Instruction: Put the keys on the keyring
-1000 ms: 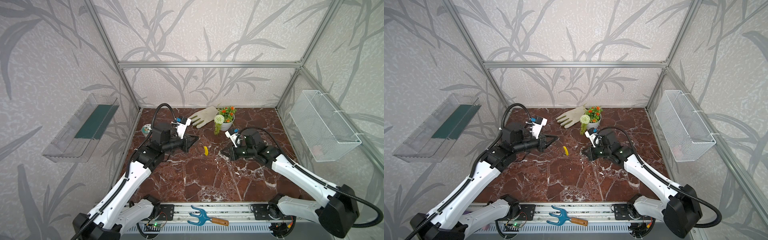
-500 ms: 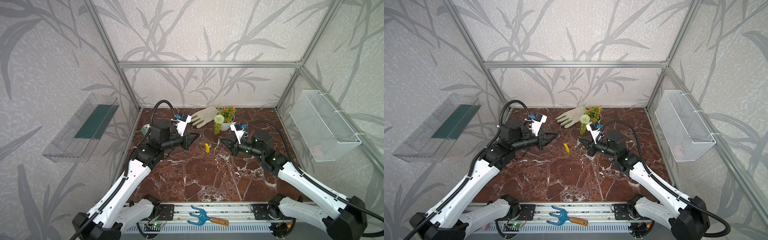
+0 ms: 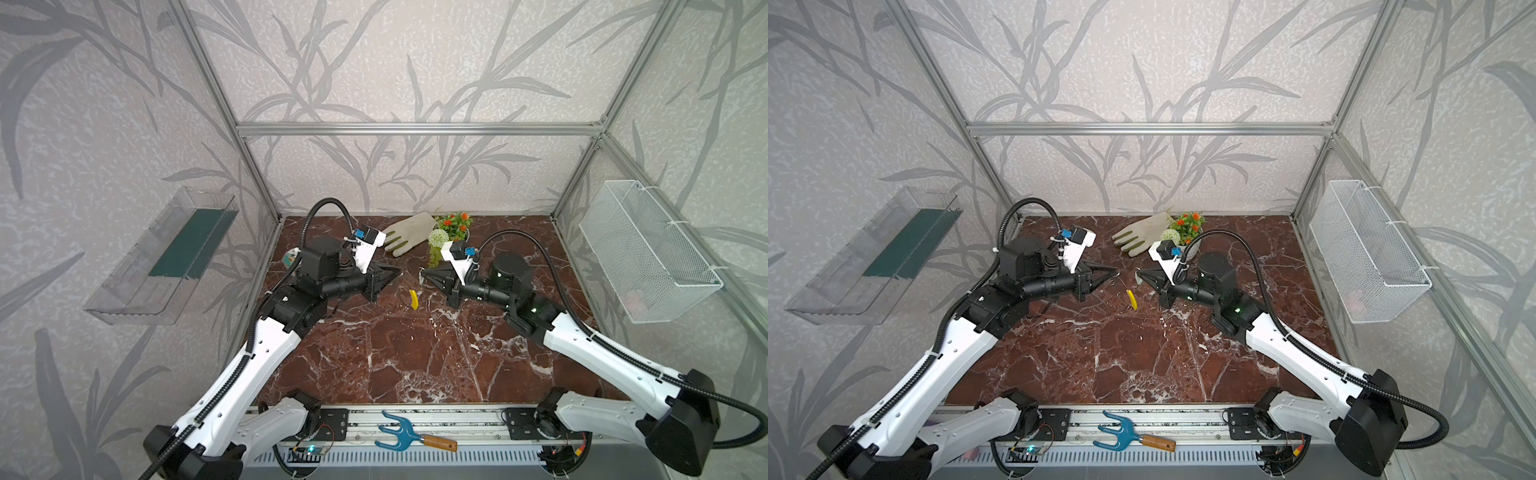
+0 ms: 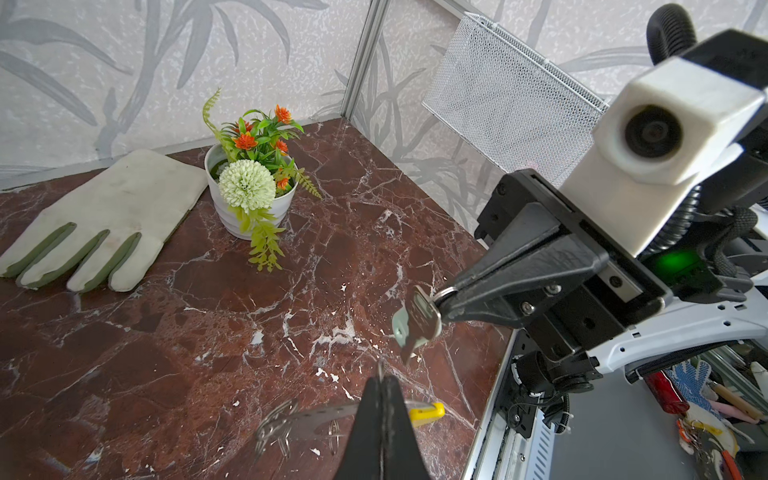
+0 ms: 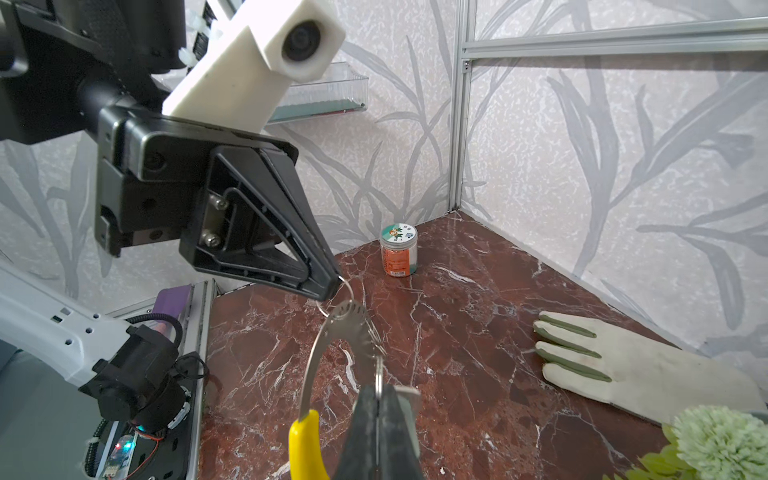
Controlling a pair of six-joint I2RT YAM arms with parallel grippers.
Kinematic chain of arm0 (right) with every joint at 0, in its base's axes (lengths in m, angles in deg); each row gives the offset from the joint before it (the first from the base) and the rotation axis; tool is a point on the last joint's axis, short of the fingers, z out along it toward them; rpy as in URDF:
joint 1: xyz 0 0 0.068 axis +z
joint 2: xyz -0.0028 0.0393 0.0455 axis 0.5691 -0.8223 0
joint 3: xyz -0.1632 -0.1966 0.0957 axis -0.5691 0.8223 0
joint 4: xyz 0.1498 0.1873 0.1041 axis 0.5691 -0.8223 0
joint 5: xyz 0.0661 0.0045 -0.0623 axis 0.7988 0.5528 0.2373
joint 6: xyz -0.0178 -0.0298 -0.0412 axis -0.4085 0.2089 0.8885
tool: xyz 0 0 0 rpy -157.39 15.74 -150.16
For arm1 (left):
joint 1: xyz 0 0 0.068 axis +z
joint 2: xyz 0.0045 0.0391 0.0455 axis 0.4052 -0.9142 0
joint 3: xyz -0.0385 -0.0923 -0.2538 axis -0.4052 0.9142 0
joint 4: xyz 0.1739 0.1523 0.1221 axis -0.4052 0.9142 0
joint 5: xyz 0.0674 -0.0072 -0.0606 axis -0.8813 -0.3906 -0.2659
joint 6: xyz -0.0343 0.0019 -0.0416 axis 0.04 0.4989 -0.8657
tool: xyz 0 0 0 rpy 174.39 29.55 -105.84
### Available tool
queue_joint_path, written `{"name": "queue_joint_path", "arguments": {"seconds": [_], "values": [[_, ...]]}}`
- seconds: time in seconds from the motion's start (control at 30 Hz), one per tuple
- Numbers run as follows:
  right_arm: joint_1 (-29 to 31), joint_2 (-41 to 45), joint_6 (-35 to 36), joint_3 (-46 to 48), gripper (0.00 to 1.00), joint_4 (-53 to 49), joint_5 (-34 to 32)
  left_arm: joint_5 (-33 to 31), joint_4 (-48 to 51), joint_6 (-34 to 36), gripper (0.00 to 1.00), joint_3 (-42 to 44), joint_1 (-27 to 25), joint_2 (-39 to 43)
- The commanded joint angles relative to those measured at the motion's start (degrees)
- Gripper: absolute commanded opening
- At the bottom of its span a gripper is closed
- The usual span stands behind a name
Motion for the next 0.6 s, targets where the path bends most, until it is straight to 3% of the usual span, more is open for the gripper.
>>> {"name": "queue_joint_path", "arguments": {"seconds": [0.0,0.57], "values": [[2.0,-0.9,4.5,-3.1,0.0,0.7,-2.4,1.3,0.3,2.2,0.0,-3.0,-0.4,-0.1],[4.6,-3.6,7.4,-4.1,0.0,3.9,-7.4,2.5,0.1,1.3,0.0,-3.4,-0.9,-1.3]]}}
